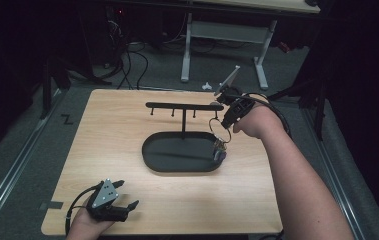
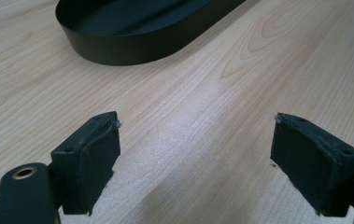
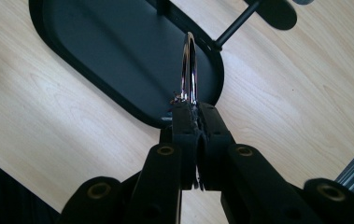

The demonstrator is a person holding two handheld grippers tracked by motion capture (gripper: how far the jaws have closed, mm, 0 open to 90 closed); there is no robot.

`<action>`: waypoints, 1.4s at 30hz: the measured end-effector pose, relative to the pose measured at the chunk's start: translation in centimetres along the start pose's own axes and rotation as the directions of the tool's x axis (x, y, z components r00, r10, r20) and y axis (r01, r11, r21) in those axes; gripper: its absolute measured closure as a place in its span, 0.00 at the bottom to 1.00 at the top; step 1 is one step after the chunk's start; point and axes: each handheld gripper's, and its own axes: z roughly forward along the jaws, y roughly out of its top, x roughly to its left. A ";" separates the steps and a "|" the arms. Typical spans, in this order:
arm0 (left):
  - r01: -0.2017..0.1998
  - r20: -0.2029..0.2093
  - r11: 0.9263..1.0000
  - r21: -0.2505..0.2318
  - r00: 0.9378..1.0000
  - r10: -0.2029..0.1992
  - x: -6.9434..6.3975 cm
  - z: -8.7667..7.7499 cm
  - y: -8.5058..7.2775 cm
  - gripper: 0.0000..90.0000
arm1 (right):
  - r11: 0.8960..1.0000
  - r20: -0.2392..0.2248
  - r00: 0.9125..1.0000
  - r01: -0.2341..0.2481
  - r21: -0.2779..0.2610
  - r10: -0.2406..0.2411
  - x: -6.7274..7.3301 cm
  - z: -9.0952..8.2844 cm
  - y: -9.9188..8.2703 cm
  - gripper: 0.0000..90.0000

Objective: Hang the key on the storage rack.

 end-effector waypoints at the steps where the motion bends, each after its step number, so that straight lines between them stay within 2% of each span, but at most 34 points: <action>1: 0.000 -0.001 1.000 -0.001 1.000 0.000 0.0 0.0 0.0 0.18 | 1.000 -0.001 1.000 0.004 -0.002 -0.004 -0.1 0.1 0.2 0.98; 17: -0.004 0.005 1.000 0.011 1.000 0.004 0.0 0.1 -0.1 0.18 | 1.000 -0.031 0.999 -0.016 -0.012 0.015 -2.1 1.4 1.4 0.98; 21: -0.003 0.007 1.000 0.012 1.000 0.003 -0.1 0.1 -0.1 0.18 | 0.999 -0.034 0.998 -0.046 -0.003 0.046 -2.3 1.5 1.5 0.97; 22: -0.004 0.007 1.000 0.013 1.000 0.004 0.0 0.1 -0.1 0.18 | 0.999 -0.036 0.999 -0.033 -0.011 0.032 -2.5 1.6 1.5 0.98; 25: -0.004 0.007 1.000 0.014 1.000 0.004 0.0 0.1 -0.1 0.18 | 0.999 -0.034 0.999 -0.032 -0.008 0.031 -2.8 1.8 1.6 0.97; 30: -0.007 0.008 1.000 0.017 1.000 0.007 0.0 0.1 -0.1 0.18 | 0.999 -0.041 0.998 -0.044 -0.005 0.044 -2.8 2.1 1.9 0.97; 35: -0.004 0.006 1.000 0.010 1.000 0.004 0.0 0.0 -0.1 0.18 | 0.999 -0.054 0.998 -0.037 -0.005 0.036 -2.8 2.5 2.3 0.97; 42: -0.005 0.012 1.000 0.015 1.000 0.005 0.0 0.0 -0.1 0.18 | 0.999 -0.042 0.998 -0.036 -0.017 0.036 -3.0 2.7 2.7 0.97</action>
